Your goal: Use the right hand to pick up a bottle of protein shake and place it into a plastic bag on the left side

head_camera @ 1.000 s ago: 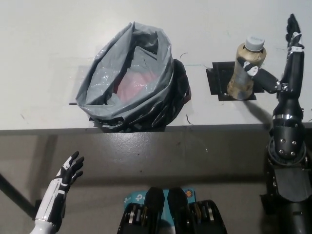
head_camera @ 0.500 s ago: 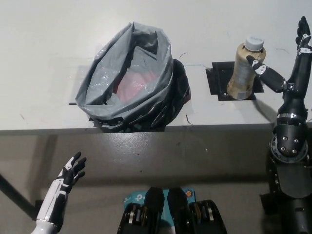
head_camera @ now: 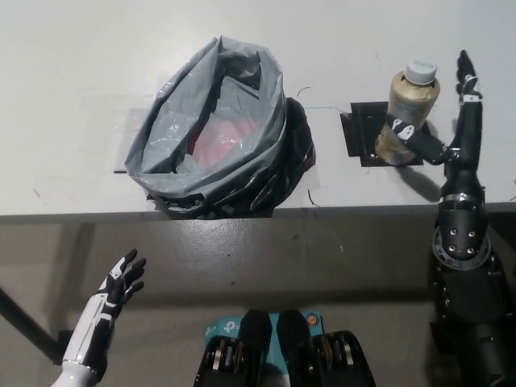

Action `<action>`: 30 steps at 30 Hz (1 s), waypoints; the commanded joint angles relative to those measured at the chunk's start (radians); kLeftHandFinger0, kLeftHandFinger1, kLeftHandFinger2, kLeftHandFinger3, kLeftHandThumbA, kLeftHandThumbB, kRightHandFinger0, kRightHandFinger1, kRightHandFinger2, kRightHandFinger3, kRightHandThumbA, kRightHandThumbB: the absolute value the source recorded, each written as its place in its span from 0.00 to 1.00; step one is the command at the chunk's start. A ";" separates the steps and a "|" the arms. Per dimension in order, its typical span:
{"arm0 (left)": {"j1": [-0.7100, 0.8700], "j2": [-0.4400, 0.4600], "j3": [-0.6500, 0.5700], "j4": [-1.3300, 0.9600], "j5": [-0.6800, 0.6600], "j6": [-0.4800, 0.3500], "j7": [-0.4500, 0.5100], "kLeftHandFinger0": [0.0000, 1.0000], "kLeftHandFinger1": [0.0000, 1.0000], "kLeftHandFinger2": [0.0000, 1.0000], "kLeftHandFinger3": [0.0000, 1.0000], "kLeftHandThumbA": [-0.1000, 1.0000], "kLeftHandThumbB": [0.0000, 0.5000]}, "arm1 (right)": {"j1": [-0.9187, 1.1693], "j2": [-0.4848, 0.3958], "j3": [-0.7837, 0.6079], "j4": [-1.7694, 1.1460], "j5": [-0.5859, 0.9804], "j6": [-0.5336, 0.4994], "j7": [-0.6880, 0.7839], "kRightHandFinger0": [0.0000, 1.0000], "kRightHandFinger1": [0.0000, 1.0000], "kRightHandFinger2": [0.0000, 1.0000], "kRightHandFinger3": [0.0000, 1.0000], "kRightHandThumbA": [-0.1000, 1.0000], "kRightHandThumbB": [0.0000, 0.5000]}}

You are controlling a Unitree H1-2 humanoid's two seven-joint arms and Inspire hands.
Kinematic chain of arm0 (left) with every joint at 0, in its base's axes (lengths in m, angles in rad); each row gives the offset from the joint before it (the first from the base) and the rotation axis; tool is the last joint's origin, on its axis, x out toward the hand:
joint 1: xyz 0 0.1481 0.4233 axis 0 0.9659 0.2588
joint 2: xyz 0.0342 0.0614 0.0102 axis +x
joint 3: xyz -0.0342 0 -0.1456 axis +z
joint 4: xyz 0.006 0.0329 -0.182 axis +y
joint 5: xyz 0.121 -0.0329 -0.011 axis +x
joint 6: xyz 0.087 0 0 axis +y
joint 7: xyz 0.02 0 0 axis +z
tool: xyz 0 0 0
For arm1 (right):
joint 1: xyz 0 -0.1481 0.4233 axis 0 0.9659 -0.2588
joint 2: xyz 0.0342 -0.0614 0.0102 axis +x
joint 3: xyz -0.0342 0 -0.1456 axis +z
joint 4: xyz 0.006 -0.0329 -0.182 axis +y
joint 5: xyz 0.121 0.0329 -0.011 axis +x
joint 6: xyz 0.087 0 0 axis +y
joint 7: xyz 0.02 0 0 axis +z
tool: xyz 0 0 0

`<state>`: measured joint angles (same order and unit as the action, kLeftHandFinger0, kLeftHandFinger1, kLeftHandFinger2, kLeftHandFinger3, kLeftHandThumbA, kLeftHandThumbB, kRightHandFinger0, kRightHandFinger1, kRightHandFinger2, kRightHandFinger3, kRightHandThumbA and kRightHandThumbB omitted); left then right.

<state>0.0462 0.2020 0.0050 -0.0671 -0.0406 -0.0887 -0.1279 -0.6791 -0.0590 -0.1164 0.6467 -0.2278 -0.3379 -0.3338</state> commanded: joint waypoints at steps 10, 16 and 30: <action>0.003 0.010 0.000 -0.029 -0.038 0.000 -0.038 1.00 1.00 1.00 1.00 1.00 0.48 | -0.179 -0.034 -0.029 0.312 0.085 -0.044 -0.018 1.00 1.00 1.00 1.00 1.00 0.94; 0.000 0.004 0.004 -0.029 -0.060 0.009 -0.043 1.00 1.00 1.00 1.00 1.00 0.50 | -0.279 -0.032 -0.130 0.496 0.242 -0.120 0.066 1.00 1.00 1.00 1.00 0.85 0.89; -0.032 0.000 0.010 -0.027 -0.105 0.041 -0.057 1.00 1.00 1.00 1.00 1.00 0.62 | -0.301 -0.009 -0.241 0.423 0.359 -0.007 0.145 0.00 0.19 0.57 0.48 0.01 0.34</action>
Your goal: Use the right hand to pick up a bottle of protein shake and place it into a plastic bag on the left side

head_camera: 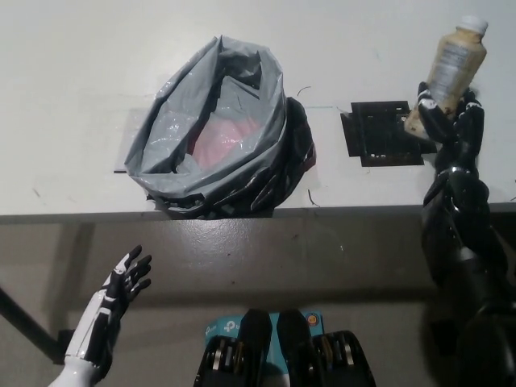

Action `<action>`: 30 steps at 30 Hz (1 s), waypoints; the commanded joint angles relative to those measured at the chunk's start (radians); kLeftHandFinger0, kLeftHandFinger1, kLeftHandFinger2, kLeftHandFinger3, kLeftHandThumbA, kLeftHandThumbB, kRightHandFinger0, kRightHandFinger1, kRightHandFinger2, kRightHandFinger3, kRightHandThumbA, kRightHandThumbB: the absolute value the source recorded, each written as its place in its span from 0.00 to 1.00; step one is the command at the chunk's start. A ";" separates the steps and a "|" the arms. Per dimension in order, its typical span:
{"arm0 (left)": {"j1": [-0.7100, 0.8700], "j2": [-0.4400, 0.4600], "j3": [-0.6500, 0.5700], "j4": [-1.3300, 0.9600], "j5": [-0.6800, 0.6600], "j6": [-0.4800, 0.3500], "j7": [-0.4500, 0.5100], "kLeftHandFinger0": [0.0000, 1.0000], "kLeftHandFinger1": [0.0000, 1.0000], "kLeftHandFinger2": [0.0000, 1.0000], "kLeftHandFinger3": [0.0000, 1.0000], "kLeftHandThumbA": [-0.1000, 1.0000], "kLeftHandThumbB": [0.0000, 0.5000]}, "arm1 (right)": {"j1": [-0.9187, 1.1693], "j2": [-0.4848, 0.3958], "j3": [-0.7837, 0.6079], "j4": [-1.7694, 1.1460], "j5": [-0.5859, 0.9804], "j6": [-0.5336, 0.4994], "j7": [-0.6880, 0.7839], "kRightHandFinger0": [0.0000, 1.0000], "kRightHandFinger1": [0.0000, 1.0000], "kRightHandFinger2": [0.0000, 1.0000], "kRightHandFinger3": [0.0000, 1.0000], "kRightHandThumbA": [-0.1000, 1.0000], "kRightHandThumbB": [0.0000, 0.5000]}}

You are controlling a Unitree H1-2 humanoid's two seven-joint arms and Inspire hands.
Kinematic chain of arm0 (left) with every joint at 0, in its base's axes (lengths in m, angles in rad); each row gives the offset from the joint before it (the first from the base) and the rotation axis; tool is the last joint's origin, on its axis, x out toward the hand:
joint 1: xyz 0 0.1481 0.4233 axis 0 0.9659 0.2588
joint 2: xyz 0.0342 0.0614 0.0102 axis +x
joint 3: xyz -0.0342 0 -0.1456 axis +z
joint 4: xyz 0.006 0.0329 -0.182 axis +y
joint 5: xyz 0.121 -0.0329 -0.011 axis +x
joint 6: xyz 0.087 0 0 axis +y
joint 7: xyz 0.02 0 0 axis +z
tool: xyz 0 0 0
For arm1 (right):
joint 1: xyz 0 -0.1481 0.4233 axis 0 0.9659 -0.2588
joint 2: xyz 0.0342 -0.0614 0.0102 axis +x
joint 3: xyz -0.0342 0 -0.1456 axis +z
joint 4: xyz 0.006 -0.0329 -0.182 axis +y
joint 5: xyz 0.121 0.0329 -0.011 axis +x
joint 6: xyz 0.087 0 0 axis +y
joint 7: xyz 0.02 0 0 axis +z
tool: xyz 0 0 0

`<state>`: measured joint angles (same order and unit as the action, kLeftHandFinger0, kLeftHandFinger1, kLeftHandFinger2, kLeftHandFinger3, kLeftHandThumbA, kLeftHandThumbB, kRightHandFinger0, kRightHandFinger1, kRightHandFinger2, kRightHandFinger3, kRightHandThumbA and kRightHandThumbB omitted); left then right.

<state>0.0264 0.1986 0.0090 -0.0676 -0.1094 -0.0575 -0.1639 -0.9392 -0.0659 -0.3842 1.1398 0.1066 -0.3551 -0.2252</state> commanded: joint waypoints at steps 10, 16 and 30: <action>0.008 0.003 0.002 -0.031 -0.041 0.019 -0.021 1.00 1.00 1.00 1.00 1.00 0.59 | 0.029 0.010 0.139 -0.263 -0.048 0.024 0.020 0.00 0.13 0.45 0.35 0.00 0.27; 0.012 -0.001 0.000 -0.034 -0.040 0.014 -0.021 1.00 1.00 1.00 1.00 1.00 0.55 | 0.048 0.018 0.321 -0.487 -0.217 0.116 0.029 0.00 0.16 0.46 0.42 0.00 0.22; 0.027 0.005 -0.011 -0.053 -0.010 0.018 -0.017 1.00 1.00 1.00 1.00 1.00 0.55 | -0.166 0.030 0.738 -0.552 -0.502 0.197 0.141 0.00 0.32 0.69 0.67 0.00 0.29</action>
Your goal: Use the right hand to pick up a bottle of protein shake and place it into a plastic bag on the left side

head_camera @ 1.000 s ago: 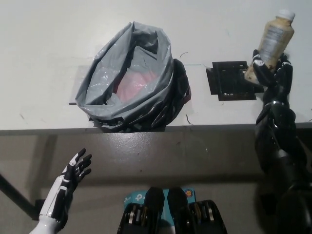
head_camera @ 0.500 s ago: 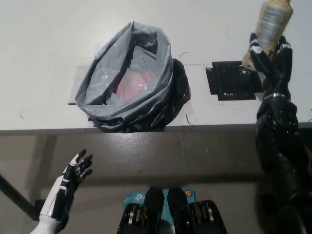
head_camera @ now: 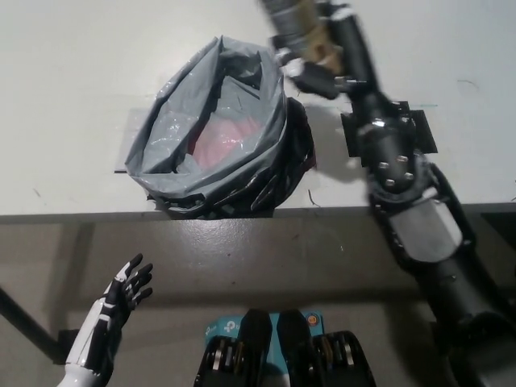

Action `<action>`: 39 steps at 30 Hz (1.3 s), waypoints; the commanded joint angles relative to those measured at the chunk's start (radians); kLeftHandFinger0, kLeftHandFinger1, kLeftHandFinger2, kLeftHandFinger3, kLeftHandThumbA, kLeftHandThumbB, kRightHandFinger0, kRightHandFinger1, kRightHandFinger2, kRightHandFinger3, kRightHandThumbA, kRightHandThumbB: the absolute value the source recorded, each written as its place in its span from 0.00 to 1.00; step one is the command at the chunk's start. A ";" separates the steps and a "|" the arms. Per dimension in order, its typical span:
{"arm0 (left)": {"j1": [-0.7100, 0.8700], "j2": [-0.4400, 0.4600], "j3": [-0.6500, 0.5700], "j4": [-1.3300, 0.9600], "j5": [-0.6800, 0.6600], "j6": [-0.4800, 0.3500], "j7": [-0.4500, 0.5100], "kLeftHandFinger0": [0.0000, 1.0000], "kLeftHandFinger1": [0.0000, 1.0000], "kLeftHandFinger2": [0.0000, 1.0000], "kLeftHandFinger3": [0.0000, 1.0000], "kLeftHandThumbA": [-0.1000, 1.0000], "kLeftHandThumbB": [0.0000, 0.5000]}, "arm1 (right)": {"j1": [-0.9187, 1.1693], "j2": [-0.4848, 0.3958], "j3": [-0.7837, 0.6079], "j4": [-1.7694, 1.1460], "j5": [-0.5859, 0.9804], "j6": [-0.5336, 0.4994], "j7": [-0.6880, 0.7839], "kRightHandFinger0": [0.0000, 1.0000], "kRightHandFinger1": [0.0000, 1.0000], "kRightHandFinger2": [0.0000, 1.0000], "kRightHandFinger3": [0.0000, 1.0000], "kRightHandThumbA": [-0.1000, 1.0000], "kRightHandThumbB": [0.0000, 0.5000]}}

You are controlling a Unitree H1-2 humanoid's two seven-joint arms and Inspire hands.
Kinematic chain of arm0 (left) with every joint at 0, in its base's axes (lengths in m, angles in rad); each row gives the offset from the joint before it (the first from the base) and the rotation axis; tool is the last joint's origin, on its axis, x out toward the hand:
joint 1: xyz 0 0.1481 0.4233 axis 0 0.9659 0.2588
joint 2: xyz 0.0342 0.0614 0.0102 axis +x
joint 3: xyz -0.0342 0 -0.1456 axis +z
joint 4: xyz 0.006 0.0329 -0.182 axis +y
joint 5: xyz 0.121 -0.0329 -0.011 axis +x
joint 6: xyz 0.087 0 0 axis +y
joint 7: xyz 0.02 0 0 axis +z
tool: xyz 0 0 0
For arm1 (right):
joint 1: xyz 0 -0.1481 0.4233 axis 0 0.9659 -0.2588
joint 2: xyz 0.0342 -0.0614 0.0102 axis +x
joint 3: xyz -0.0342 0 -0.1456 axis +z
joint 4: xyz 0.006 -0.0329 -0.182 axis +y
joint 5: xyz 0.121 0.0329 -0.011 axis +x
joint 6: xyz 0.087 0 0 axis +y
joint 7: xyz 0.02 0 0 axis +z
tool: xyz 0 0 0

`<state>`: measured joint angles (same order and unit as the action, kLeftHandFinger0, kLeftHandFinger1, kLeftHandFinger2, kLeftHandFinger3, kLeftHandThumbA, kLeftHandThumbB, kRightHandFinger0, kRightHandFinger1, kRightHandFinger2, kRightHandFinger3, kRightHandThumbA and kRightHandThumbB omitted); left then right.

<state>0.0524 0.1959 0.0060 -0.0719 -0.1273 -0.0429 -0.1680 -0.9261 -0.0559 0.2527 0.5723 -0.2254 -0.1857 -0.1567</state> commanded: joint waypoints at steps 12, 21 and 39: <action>0.000 0.018 -0.015 -0.082 0.077 0.021 0.005 1.00 1.00 1.00 1.00 1.00 0.44 | -0.388 0.074 0.320 0.407 -0.352 -0.016 -0.054 0.00 0.41 0.74 0.85 0.00 0.25; -0.012 0.018 -0.009 -0.091 0.088 0.032 0.004 1.00 1.00 1.00 1.00 1.00 0.45 | -0.470 0.118 0.354 0.576 -0.370 -0.024 -0.070 0.00 0.36 0.76 0.73 0.00 0.32; -0.046 0.024 0.008 -0.062 0.071 0.018 -0.004 1.00 1.00 1.00 1.00 1.00 0.28 | -0.430 0.089 0.364 0.657 -0.396 -0.033 0.038 0.40 0.63 0.87 0.94 0.46 0.58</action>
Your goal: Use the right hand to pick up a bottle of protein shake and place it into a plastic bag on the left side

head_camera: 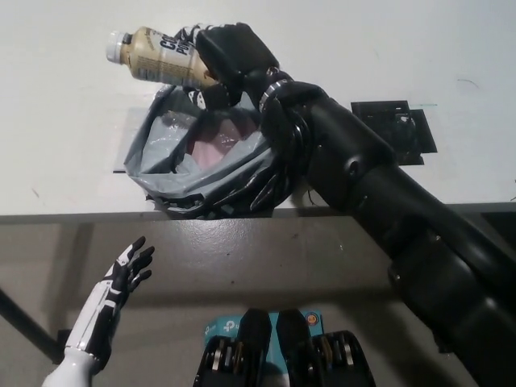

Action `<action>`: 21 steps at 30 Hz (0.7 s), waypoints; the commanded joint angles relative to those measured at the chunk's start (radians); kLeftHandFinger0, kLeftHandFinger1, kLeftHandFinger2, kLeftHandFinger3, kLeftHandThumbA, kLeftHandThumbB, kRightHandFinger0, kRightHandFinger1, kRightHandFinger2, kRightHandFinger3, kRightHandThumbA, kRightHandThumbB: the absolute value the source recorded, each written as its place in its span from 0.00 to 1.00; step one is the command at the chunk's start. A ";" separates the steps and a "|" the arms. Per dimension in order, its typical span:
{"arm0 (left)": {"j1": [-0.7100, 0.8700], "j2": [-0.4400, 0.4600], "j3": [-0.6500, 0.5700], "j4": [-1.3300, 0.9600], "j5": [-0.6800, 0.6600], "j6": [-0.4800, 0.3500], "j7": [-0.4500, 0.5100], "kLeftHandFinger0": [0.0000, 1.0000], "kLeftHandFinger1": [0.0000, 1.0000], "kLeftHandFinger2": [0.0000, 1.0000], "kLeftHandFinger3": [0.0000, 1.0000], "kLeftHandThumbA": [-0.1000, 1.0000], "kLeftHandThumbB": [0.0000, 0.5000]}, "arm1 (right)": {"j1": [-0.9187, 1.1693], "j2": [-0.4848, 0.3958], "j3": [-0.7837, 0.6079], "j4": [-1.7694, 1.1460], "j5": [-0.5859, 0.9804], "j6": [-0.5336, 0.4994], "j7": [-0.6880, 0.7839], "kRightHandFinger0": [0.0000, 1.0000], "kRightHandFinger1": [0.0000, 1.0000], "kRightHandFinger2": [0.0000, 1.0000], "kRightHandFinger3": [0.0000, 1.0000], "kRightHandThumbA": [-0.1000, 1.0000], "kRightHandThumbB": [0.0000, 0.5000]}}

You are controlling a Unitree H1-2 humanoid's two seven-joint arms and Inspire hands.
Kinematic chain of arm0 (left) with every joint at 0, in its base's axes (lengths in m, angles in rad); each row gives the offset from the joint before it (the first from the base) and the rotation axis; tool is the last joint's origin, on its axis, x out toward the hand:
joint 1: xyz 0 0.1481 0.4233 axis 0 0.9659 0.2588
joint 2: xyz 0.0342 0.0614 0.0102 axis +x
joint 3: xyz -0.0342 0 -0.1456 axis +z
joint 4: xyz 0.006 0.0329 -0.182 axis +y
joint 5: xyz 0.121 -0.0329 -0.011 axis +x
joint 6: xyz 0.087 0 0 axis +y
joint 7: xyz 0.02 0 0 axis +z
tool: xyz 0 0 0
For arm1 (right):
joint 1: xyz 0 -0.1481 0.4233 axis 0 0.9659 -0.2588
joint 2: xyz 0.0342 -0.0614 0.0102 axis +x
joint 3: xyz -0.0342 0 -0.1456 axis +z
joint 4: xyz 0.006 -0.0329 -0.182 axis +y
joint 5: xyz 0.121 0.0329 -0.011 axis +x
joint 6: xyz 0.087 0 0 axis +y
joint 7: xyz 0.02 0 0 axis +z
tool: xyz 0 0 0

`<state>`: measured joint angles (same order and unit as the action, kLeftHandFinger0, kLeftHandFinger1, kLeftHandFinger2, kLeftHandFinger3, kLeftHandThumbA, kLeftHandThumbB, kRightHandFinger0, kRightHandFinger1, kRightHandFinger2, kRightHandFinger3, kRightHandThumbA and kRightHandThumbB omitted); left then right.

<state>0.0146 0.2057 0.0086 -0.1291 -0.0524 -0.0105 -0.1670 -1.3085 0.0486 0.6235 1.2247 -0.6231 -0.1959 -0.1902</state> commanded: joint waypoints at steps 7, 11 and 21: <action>0.002 0.013 0.003 0.000 -0.002 -0.028 -0.008 1.00 1.00 1.00 1.00 1.00 0.28 | -0.038 -0.039 -0.031 -0.052 0.059 0.036 0.356 1.00 1.00 1.00 1.00 0.82 0.96; 0.003 0.011 0.004 -0.005 0.001 -0.020 -0.004 1.00 1.00 1.00 1.00 1.00 0.30 | -0.040 -0.049 -0.056 -0.079 0.079 0.043 0.390 1.00 1.00 1.00 1.00 0.81 1.00; 0.014 0.007 0.005 -0.016 0.011 -0.003 0.005 1.00 1.00 1.00 1.00 1.00 0.39 | 0.005 -0.125 -0.238 -0.485 0.234 0.118 0.526 1.00 1.00 1.00 1.00 0.94 1.00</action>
<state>0.0262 0.2052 0.0099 -0.1193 -0.0518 -0.0096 -0.1666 -1.2784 -0.0281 0.4935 0.9636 -0.5353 -0.1380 0.2183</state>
